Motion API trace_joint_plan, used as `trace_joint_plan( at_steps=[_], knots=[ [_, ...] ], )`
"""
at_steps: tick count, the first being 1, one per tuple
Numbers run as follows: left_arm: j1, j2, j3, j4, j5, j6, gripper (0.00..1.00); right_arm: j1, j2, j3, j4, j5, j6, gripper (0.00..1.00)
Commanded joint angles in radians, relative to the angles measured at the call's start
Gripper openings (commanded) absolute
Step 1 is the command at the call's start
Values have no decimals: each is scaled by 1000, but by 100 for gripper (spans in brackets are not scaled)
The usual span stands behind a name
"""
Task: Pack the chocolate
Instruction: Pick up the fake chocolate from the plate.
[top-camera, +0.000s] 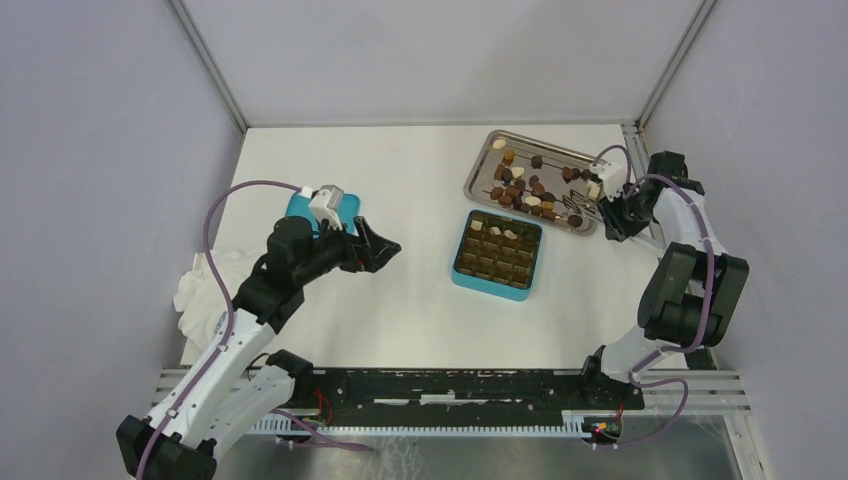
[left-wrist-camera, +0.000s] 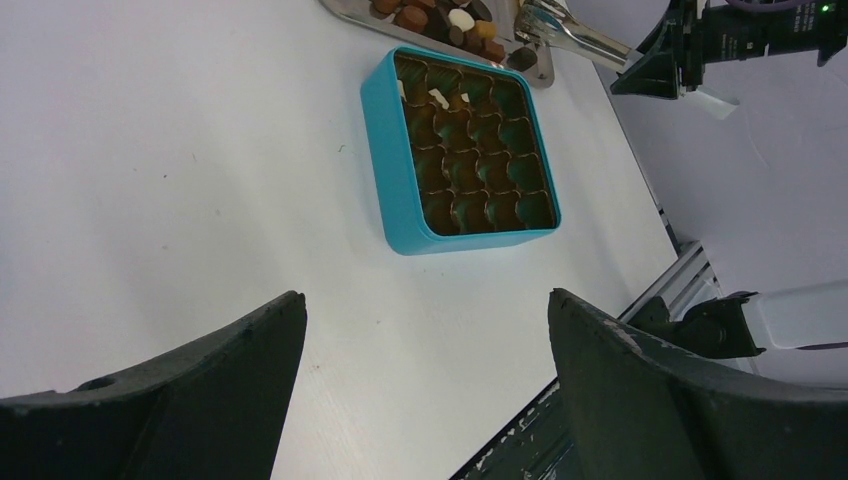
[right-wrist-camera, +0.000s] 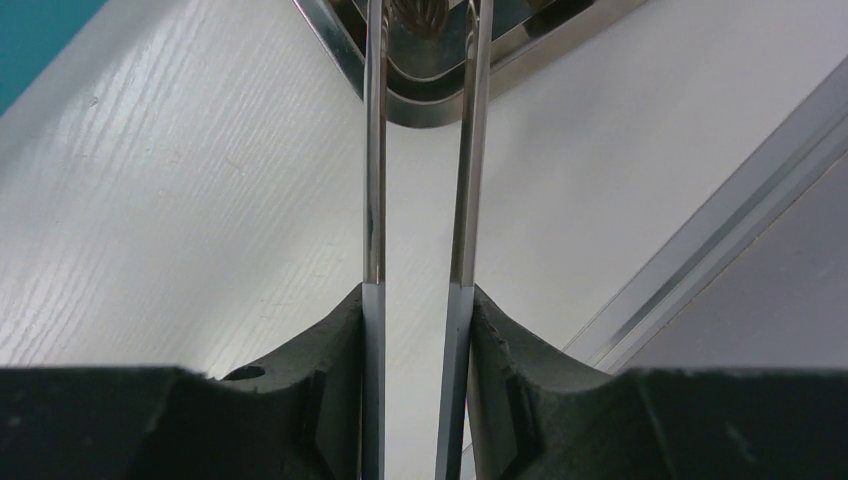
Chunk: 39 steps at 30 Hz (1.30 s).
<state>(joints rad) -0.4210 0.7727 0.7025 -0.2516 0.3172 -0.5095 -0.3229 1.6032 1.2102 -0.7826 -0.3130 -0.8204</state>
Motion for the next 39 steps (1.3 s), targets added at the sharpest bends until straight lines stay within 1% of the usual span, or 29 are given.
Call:
trace_joint_plan(
  at_steps=[1, 6, 12, 15, 25, 33, 37, 39],
  knots=[
    [3, -5, 1, 52, 1, -33, 95, 2, 30, 76, -14, -18, -40, 40],
    [2, 17, -7, 106, -12, 5, 94, 5, 72, 105, -15, -15, -36, 40],
    [4, 56, -24, 205, 6, 13, 94, 24, 129, 139, -29, -31, -33, 41],
    [3, 65, -28, 225, 10, 11, 94, 35, 146, 147, -28, -31, -26, 41],
    [3, 49, -54, 235, 24, 6, 94, 93, 174, 151, -22, -46, 3, 43],
    [3, 48, -62, 245, 31, -1, 94, 118, 202, 183, 25, 12, 88, 45],
    [2, 49, -68, 249, 35, -5, 94, 127, 207, 187, 31, 26, 102, 43],
    [3, 49, -70, 249, 35, -6, 94, 127, 200, 180, 36, 28, 102, 39]
  ],
)
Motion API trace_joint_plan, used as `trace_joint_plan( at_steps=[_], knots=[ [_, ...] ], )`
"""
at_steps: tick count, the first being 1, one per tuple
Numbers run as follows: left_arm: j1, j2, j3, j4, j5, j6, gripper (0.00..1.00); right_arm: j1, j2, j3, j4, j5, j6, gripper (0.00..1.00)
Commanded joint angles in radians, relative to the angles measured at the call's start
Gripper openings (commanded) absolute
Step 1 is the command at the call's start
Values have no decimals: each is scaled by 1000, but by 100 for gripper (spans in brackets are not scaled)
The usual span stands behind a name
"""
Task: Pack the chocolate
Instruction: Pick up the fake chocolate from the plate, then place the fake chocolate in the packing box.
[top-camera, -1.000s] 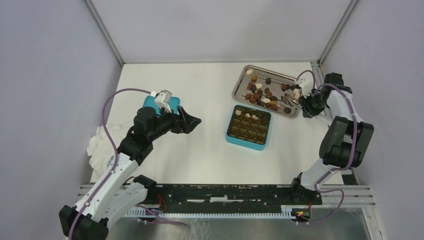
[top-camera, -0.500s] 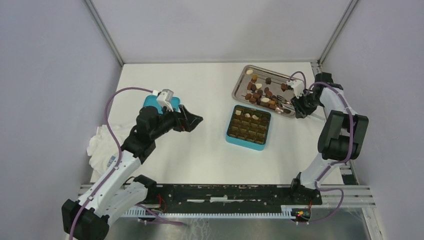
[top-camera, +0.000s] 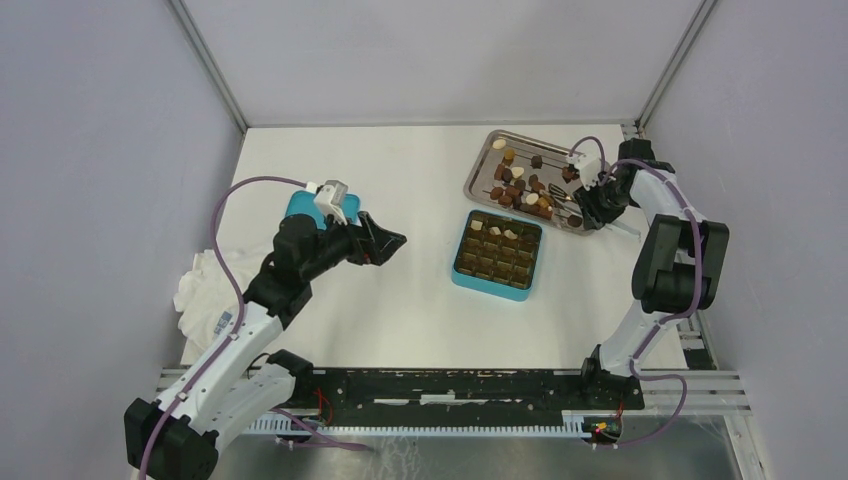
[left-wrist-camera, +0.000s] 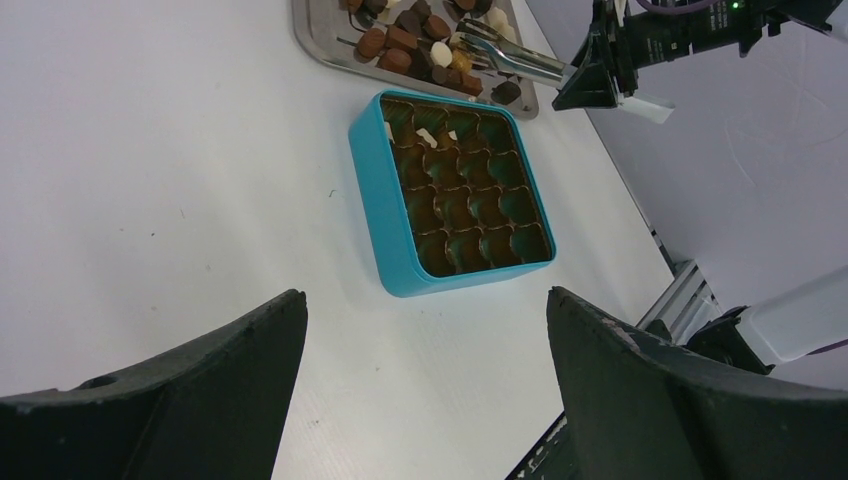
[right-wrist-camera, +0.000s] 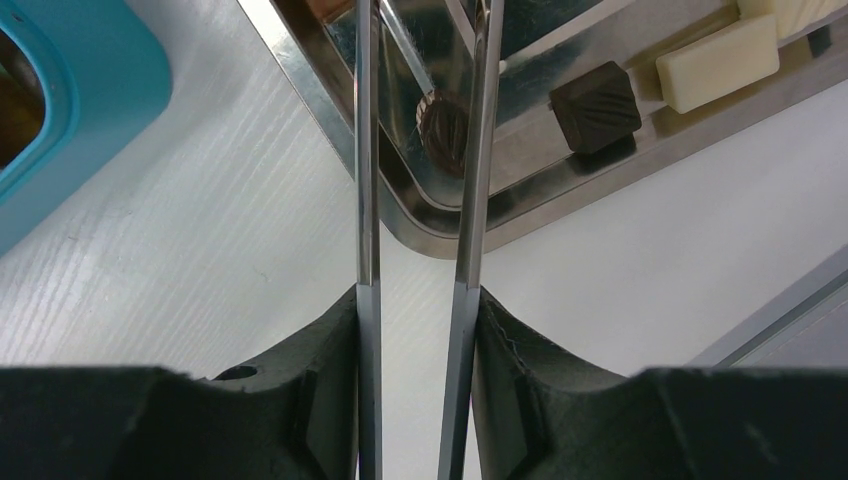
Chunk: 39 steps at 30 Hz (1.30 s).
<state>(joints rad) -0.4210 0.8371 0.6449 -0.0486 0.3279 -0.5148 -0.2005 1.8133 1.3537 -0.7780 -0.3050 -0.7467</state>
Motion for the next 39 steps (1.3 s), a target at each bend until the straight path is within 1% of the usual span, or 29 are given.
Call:
trace_joint_plan(
  at_steps=[1, 3, 8, 11, 18, 21, 26, 32, 36, 39],
  knots=[
    [3, -14, -13, 46, 25, -1, 94, 5, -16, 35, 30, 22, 28, 36],
    [4, -12, -16, 46, 28, -1, 94, 4, -31, 26, 37, 25, 27, 32],
    [3, -1, -17, 46, 35, -5, 94, 0, -78, 4, 58, 29, 33, 13],
    [3, 0, -21, 71, 38, -8, 94, -5, -110, -11, 69, 16, 38, 7],
    [3, 13, -40, 104, 54, -29, 94, -24, -165, -55, 85, -26, 46, 4],
    [2, 18, -42, 111, 57, -33, 94, -31, -187, -67, 74, -73, 38, 3],
    [3, 28, -59, 138, 65, -47, 93, -32, -314, -156, 59, -191, 10, 3],
    [-4, 69, -101, 243, 94, -106, 93, -27, -496, -254, -8, -364, -76, 3],
    [-18, 105, -111, 298, 98, -131, 93, 14, -566, -303, -74, -482, -142, 3],
    [-40, 118, -117, 319, 81, -140, 93, 91, -605, -360, -55, -500, -155, 3]
  ],
)
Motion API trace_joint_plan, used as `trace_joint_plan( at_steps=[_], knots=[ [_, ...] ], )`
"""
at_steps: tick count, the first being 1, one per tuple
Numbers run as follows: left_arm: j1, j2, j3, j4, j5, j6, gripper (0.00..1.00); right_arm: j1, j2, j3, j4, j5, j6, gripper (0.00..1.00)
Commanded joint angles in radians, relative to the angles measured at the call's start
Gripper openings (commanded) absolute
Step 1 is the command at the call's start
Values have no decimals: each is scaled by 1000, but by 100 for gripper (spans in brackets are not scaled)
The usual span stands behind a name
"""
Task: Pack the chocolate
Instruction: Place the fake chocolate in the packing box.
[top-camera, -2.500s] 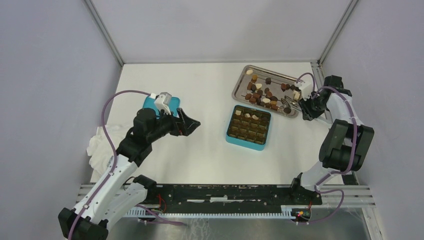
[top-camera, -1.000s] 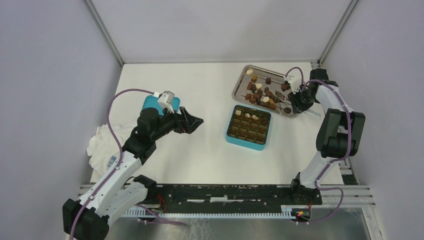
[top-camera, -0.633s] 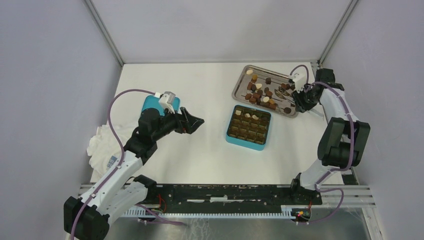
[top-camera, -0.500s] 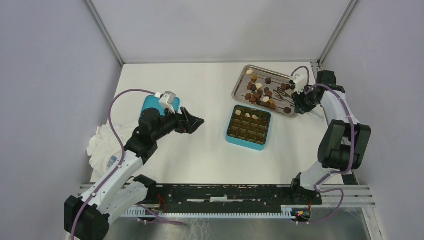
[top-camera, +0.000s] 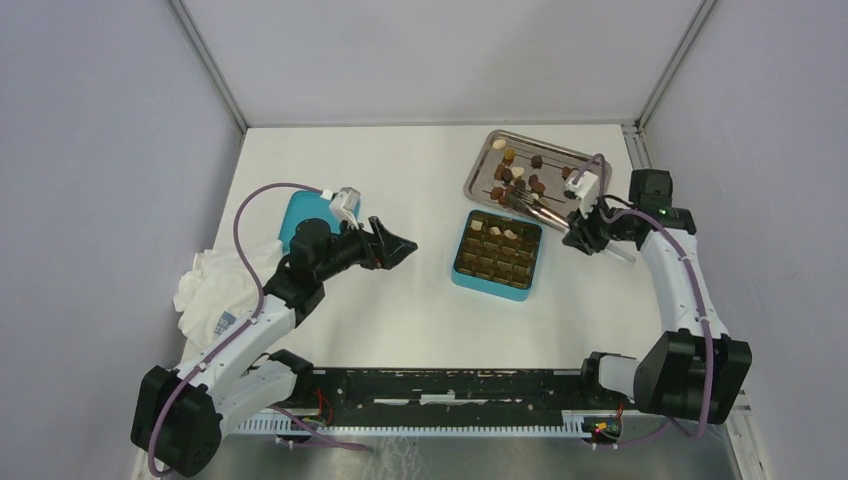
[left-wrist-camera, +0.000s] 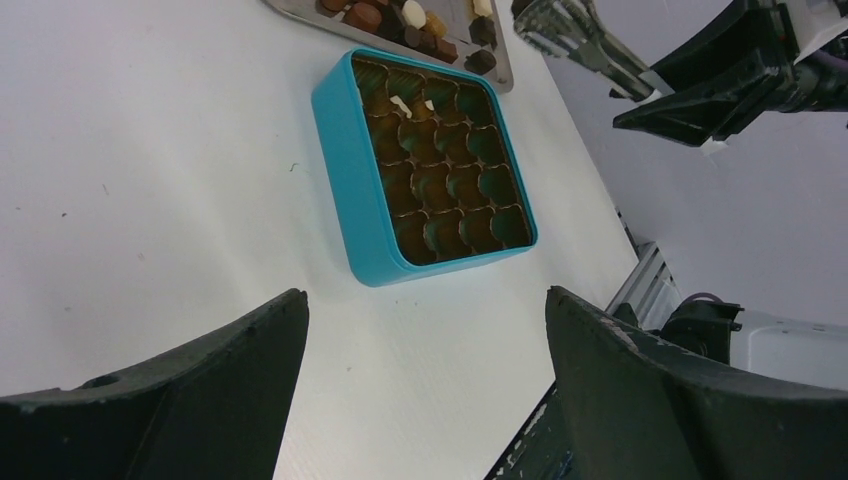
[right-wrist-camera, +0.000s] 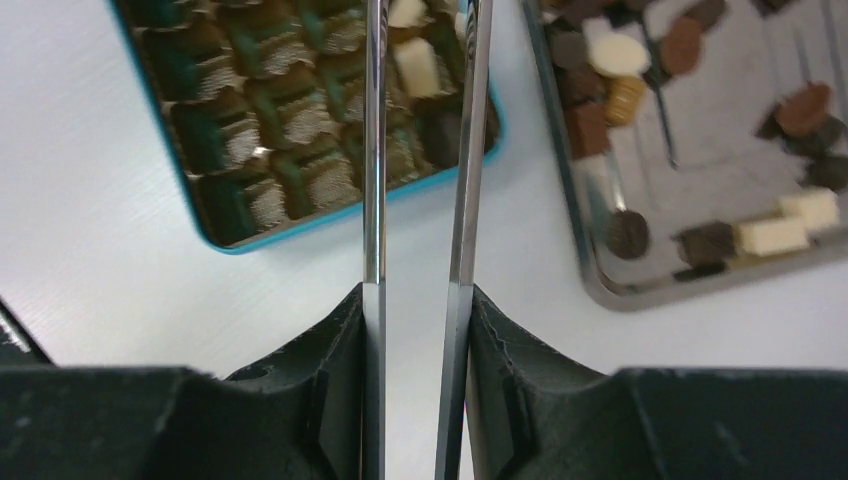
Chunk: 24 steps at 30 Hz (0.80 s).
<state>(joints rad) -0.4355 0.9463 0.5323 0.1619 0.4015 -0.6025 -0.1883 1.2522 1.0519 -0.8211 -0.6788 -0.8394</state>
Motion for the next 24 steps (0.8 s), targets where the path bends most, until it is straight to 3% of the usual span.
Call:
trace_joint_plan(
  at_steps=[1, 11, 24],
  knots=[
    [-34, 13, -6, 113, -2, -54, 93, 115, -53, -74, 7, -116, -58, 3],
    [-121, 8, -29, 120, -82, -60, 92, 330, 29, -105, 170, 42, 69, 7],
    [-126, 1, -32, 102, -96, -52, 92, 354, 62, -163, 243, 152, 129, 17]
  ],
)
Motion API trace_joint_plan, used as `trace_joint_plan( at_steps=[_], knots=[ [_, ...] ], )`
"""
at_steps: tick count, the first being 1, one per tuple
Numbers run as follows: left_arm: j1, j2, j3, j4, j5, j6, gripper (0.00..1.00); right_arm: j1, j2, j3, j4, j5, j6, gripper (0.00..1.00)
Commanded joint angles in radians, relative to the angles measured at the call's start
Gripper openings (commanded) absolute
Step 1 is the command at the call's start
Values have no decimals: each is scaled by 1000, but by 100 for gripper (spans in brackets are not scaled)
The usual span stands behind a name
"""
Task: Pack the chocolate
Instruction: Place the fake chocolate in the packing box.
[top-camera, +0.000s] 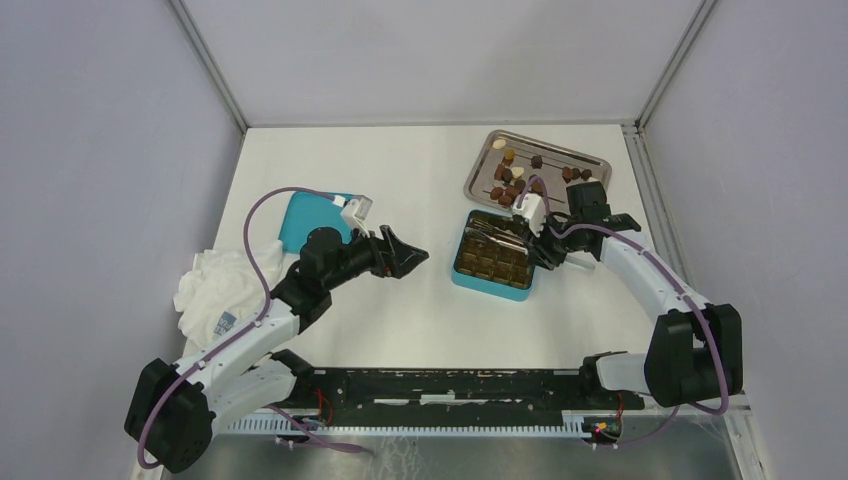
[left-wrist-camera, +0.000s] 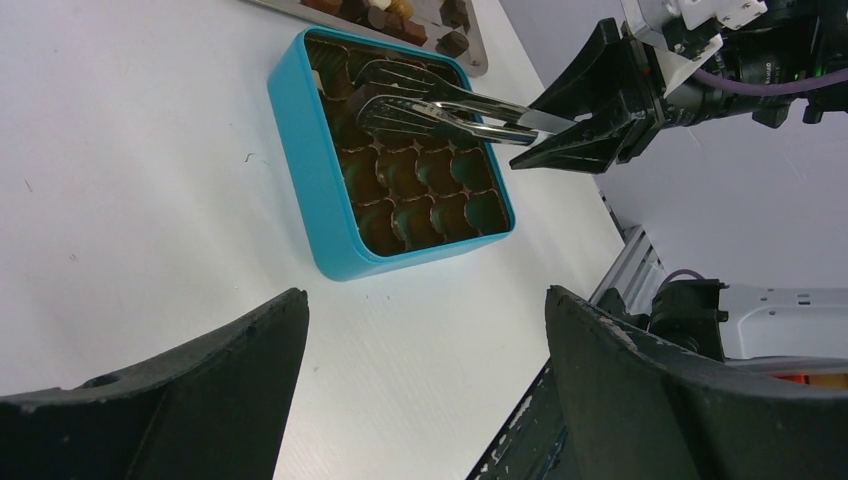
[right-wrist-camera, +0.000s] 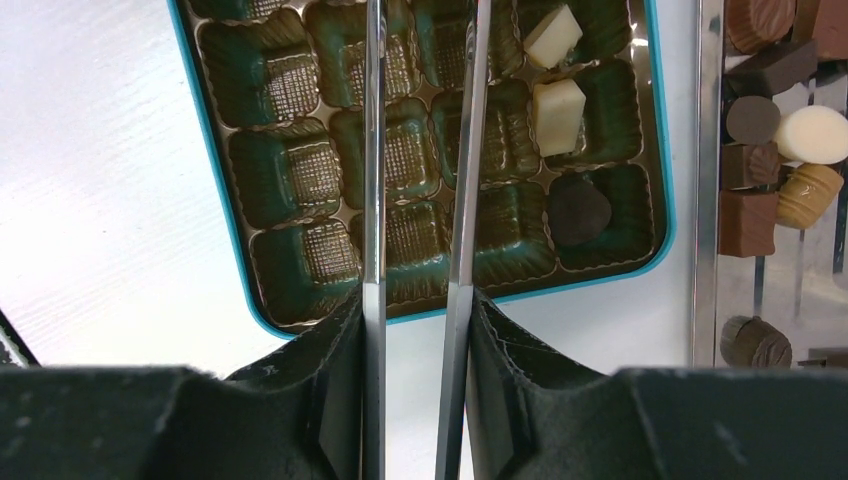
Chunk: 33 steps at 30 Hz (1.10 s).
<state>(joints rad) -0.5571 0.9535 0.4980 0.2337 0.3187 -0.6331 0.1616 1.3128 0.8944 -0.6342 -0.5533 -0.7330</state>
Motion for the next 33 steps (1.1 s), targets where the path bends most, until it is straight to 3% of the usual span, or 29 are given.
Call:
trace_joint_plan(
  at_steps=[1, 19, 33],
  knots=[
    [-4, -6, 2, 29, -16, -22, 92, 5, 1, -9, 56, 26, 22, 19],
    [-9, -18, 1, 25, -18, -22, 92, 12, 18, 6, 36, 21, 24, 41],
    [-12, -55, 13, -14, -28, -8, 92, -1, -13, 53, 0, -27, 35, 43]
  ],
)
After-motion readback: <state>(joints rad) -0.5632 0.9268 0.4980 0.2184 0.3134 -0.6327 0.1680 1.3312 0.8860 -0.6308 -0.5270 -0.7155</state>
